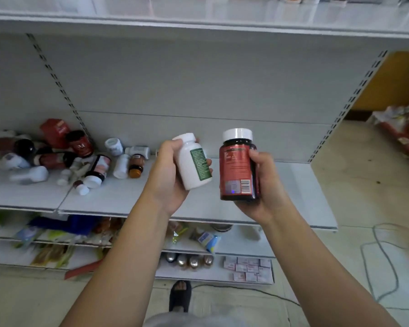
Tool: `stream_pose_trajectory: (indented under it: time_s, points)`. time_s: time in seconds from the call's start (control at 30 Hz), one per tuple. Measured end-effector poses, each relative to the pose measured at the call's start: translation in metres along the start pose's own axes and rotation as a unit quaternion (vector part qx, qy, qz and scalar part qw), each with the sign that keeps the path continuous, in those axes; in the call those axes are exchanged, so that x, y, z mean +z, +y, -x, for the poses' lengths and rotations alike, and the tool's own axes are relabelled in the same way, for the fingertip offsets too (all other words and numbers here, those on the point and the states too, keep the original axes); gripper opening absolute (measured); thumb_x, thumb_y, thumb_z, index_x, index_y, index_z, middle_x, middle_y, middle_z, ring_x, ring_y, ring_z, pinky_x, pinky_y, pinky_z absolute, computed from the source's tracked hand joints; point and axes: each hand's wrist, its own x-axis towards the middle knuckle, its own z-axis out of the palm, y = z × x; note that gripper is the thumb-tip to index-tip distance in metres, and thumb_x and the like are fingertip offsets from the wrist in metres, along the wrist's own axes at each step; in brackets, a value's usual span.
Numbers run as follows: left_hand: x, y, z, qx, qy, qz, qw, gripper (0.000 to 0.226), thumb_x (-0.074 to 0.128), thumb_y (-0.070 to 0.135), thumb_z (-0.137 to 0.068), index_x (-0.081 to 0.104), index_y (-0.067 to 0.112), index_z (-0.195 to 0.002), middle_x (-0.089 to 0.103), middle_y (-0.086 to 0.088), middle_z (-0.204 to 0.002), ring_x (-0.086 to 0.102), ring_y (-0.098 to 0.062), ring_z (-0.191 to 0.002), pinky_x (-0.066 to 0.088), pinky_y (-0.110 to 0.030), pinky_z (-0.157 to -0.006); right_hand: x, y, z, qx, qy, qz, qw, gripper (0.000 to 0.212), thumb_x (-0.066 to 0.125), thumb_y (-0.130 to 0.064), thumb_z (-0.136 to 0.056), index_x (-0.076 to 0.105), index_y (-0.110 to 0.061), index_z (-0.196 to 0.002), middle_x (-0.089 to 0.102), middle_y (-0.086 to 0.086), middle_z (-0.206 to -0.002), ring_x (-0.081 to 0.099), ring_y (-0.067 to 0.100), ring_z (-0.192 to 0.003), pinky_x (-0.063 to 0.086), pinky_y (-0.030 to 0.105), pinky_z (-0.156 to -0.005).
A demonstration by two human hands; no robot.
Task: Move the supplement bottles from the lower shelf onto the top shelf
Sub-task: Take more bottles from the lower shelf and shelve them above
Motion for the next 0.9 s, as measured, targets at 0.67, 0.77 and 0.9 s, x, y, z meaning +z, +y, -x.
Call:
stream_pose_trajectory:
  time_s: [0.67,0.77,0.9]
  points:
    - [-0.155,0.25,0.114,0.227,0.107,-0.133,0.959,0.046,0.071,0.047,-0.077,0.06,0.011,-0.104,0.068,-0.007,-0.075,0.064,-0.02,-0.063,0.051,-0.032,-0.06,0.296,0.09,-0.052,-0.008,-0.201,0.225,0.953,0.055,0.069,-0.038,-0.067,0.061,-0.009,-0.112,0.073,0.015,-0.088,0.071,0.025,-0.07,0.059,0.037,-0.06]
    - [-0.204,0.304,0.129,0.264,0.122,-0.149,0.945,0.043,0.069,0.045,-0.074,0.061,0.014,-0.103,0.065,-0.008,-0.076,0.063,-0.023,-0.067,0.052,-0.034,-0.063,0.364,0.125,-0.081,-0.017,-0.214,0.228,0.95,0.072,0.073,-0.041,-0.058,0.06,-0.005,-0.119,0.071,0.017,-0.097,0.07,0.025,-0.074,0.059,0.038,-0.066]
    - [-0.259,0.374,0.148,0.306,0.158,-0.187,0.92,0.036,0.067,0.044,-0.075,0.053,0.018,-0.095,0.062,-0.004,-0.069,0.066,-0.021,-0.062,0.056,-0.035,-0.063,0.452,0.164,-0.109,-0.044,-0.262,0.252,0.931,0.064,0.077,-0.035,-0.063,0.058,-0.008,-0.117,0.07,0.013,-0.09,0.07,0.022,-0.07,0.058,0.034,-0.06]
